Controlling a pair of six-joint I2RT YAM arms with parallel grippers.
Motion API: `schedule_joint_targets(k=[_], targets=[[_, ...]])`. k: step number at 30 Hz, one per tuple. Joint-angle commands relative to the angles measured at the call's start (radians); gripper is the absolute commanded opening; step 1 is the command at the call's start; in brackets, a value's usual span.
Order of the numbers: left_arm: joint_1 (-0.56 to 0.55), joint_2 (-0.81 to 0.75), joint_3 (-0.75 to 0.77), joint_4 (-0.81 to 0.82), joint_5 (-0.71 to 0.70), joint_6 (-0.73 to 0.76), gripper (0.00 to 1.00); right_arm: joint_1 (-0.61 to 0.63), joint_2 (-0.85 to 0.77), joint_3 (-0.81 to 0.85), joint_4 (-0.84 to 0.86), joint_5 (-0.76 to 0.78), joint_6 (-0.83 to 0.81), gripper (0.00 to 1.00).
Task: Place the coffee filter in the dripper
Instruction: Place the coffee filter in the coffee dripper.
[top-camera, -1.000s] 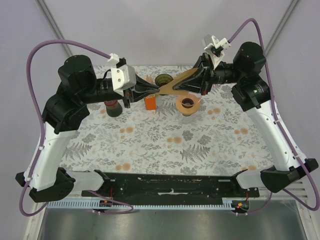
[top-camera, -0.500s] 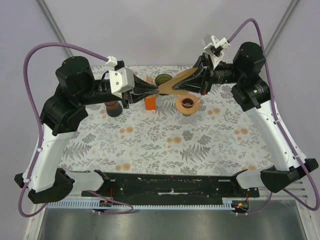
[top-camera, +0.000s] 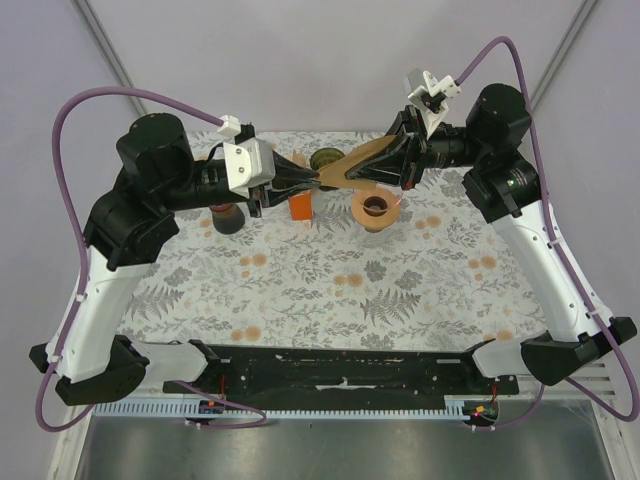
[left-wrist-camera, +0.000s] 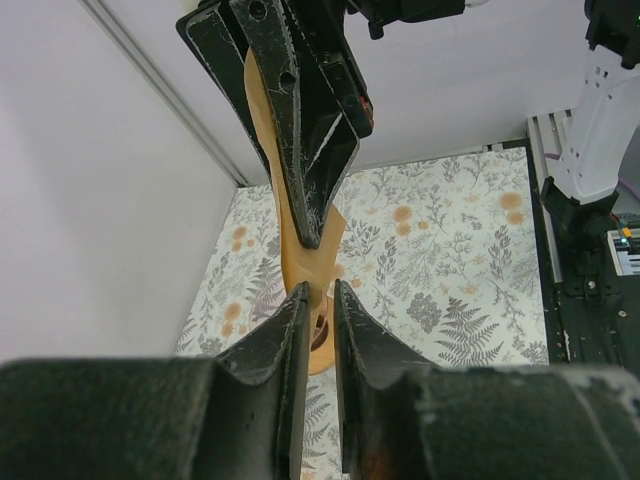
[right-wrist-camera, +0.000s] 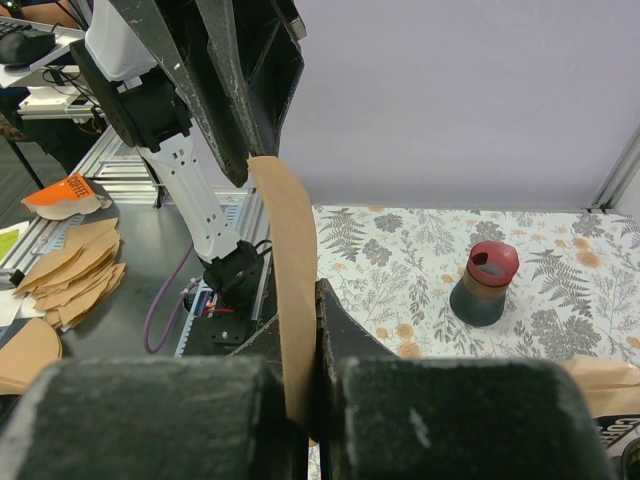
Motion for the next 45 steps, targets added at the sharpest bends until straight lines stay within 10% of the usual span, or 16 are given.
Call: schedule_joint_targets(k=[1,45], targets=[[-0.009,0.003,0.006,0.015,-0.034,0.048,0.22,0.006,-0.011,0.036,0.003,0.001,-0.006,0.0],[-0.04,0.013,0.0,-0.013,-0.053,0.12,0.2,0.03,-0.008,0.05,0.012,-0.041,-0.032,0.0]])
